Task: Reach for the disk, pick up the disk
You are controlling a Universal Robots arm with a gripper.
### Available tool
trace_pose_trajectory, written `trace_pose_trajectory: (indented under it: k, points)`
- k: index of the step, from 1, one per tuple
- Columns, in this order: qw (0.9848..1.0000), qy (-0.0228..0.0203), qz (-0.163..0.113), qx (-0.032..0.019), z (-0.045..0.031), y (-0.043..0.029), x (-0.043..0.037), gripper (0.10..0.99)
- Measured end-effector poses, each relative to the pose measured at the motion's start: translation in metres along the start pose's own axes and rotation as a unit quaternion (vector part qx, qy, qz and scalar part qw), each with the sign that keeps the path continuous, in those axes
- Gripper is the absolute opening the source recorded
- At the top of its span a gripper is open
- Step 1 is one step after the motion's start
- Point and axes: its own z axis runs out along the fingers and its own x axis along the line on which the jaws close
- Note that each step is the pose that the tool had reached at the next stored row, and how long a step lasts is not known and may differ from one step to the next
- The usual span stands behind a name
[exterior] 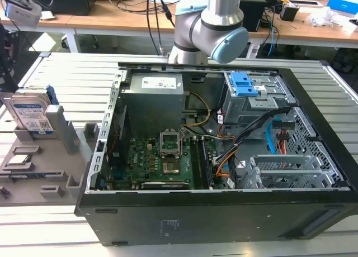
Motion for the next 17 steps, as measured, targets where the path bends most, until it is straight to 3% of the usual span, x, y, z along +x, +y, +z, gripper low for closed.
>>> trace_pose_trajectory:
  k: [5, 14, 17]
  points:
    - [0.9993, 0.0014, -0.037, 0.0000, 0.0000, 0.0000, 0.0000, 0.106]
    - [0.9991, 0.0016, -0.043, 0.0000, 0.0000, 0.0000, 0.0000, 0.106]
    - [0.9971, 0.0029, -0.076, 0.0001, 0.0000, 0.0000, 0.0000, 0.106]
